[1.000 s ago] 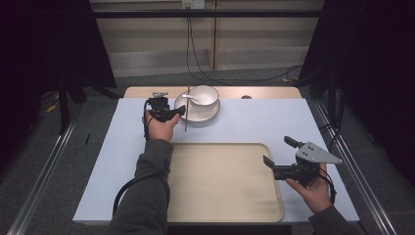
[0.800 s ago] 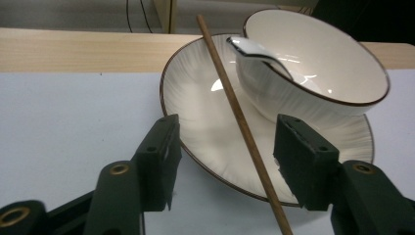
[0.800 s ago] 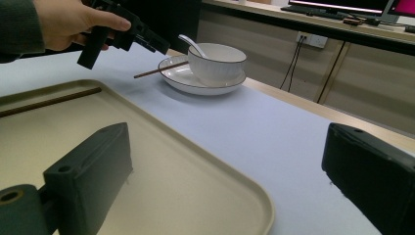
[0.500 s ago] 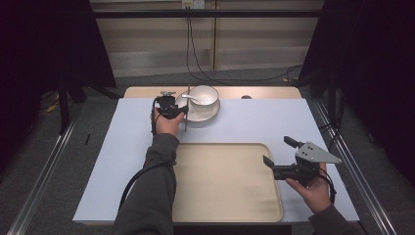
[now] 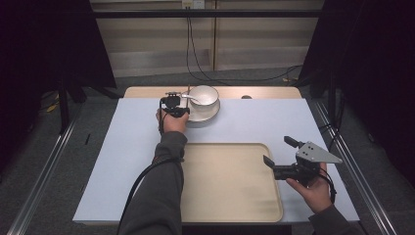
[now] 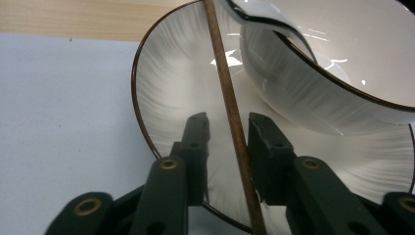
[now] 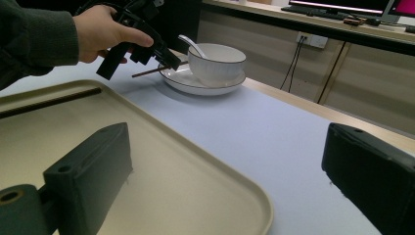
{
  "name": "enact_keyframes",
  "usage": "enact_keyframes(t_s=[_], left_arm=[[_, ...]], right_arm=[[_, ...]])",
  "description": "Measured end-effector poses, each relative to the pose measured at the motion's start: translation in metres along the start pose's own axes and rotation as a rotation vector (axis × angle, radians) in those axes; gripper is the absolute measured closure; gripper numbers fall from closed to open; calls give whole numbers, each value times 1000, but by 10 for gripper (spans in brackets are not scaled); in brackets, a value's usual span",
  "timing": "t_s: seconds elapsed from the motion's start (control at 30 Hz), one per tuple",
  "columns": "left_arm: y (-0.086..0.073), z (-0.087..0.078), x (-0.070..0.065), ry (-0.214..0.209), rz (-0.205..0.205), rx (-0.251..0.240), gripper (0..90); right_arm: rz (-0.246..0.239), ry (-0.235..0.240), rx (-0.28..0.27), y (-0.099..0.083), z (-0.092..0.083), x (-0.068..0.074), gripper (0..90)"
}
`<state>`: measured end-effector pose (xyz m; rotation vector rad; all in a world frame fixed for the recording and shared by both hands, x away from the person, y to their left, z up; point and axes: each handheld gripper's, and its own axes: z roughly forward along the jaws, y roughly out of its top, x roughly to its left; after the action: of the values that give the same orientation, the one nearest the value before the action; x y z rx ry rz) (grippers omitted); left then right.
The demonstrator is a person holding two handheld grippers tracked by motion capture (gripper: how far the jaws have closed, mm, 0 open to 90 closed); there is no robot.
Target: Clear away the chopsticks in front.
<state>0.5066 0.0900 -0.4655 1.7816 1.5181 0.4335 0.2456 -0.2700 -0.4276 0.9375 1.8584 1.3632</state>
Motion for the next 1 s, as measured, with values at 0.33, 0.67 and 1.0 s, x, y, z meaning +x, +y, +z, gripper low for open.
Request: enact_keyframes(t_s=[0.33,0.67,1.0], left_arm=[[4,-20,3,21,-75,36,854],[-6,-47,9,9,-124,29,855],[-22,-72,16,-18,-144,3,856]], right_arm=[[-1,1,2,0,0,0,40],[-12,3,5,0,0,2,40],[-10,6,4,0,0,2,40]])
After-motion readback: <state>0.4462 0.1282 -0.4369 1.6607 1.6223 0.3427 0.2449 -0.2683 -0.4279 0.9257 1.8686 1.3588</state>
